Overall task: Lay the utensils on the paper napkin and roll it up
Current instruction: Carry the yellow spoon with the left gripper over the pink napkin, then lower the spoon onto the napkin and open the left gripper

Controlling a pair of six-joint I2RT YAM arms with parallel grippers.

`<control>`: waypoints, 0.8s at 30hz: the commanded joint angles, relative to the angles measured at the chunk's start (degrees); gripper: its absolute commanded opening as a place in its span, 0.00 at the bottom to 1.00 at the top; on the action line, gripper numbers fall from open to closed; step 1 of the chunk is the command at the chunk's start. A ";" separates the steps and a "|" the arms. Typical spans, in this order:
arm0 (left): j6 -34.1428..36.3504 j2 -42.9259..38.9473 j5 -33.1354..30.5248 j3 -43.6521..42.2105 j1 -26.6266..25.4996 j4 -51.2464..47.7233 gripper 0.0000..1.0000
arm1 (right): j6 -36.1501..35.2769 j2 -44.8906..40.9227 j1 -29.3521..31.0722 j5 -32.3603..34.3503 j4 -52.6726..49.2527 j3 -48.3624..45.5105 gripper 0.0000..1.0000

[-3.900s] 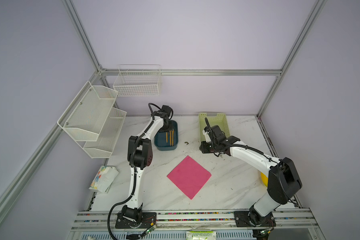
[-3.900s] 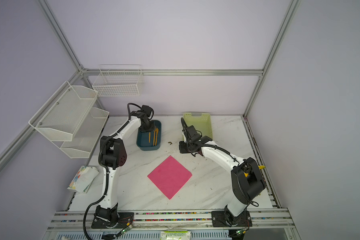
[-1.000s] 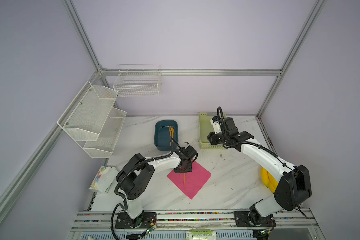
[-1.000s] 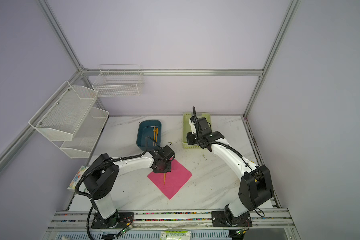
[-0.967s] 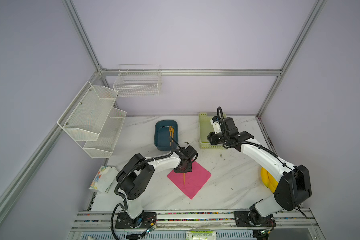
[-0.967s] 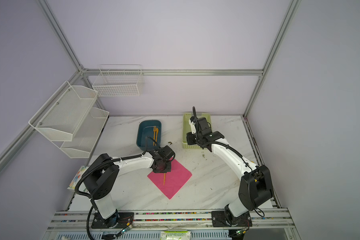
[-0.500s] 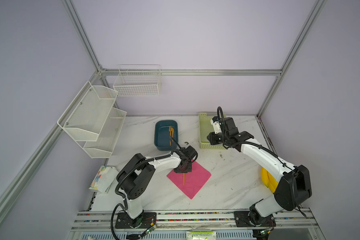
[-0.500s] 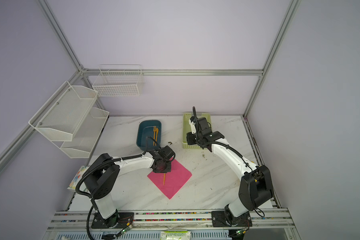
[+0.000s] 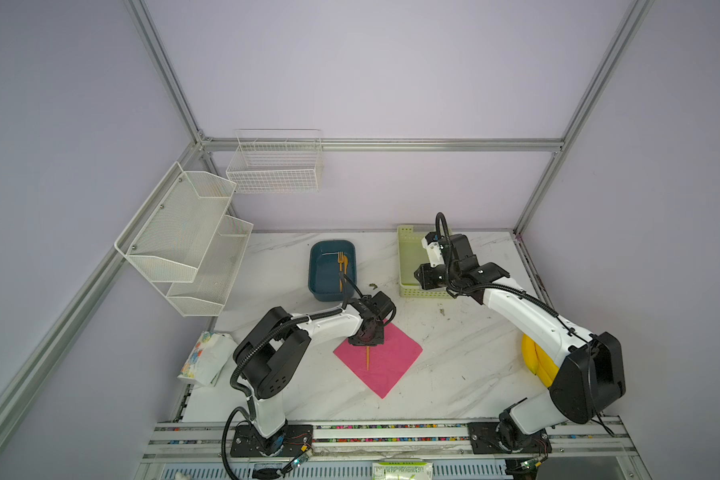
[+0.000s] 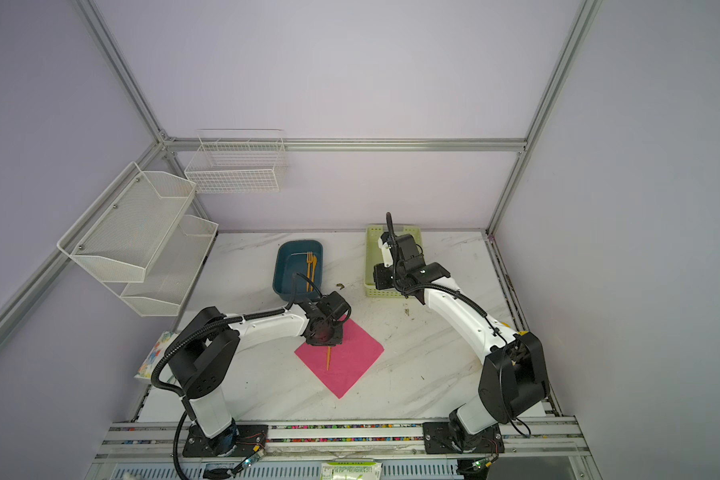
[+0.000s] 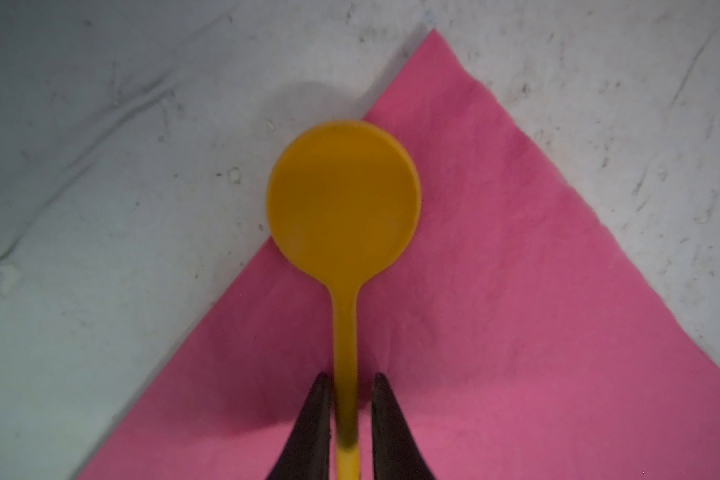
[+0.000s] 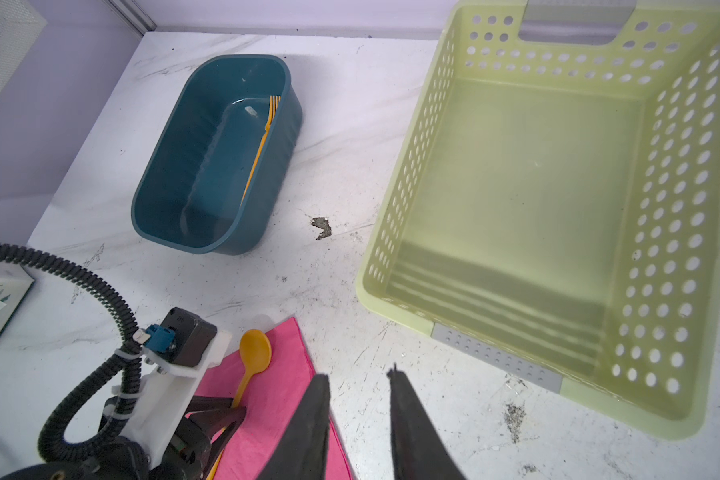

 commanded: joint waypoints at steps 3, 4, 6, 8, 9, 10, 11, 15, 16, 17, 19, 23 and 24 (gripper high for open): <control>0.89 -0.29 -1.69 4.02 -0.01 -2.03 0.21 | -0.68 -1.75 -0.28 0.25 -0.62 -0.28 0.29; 0.93 -0.52 -1.80 4.11 0.00 -2.13 0.21 | -0.75 -1.75 -0.28 0.23 -0.62 -0.24 0.29; 1.06 -0.89 -1.86 4.28 0.00 -2.13 0.21 | -0.71 -1.75 -0.28 0.18 -0.63 -0.23 0.29; 1.06 -1.32 -2.03 4.64 0.02 -2.33 0.22 | -0.73 -1.83 -0.28 0.23 -0.62 -0.26 0.29; 1.11 -1.60 -2.01 4.80 0.00 -2.55 0.22 | -0.69 -1.80 -0.28 0.21 -0.63 -0.25 0.29; 1.19 -1.94 -2.20 5.11 -0.01 -2.69 0.22 | -0.76 -1.87 -0.27 0.20 -0.63 -0.25 0.29; 1.18 -2.26 -2.28 5.41 -0.01 -3.04 0.22 | -0.74 -1.92 -0.28 0.25 -0.63 -0.15 0.29; 1.45 -3.43 -3.12 6.93 0.01 -4.38 0.22 | -0.66 -2.23 -0.26 0.37 -0.88 0.05 0.29; 1.58 -3.71 -3.50 7.53 -0.01 -5.08 0.22 | -0.67 -2.43 -0.28 0.55 -0.89 0.06 0.29; 1.71 -3.91 -3.84 8.31 0.02 -5.79 0.22 | -0.67 -2.53 -0.24 0.69 -0.89 0.06 0.29; 2.12 -4.38 -4.58 9.50 -0.01 -7.06 0.22 | -0.61 -2.58 -0.27 0.78 -0.89 0.02 0.29; 2.93 -5.69 -5.97 11.72 0.00 -8.95 0.22 | -0.57 -2.54 -0.23 0.55 -0.93 -0.02 0.29; 3.18 -5.97 -6.24 12.25 0.14 -9.24 0.22 | -0.58 -2.46 -0.28 0.60 -0.97 0.11 0.29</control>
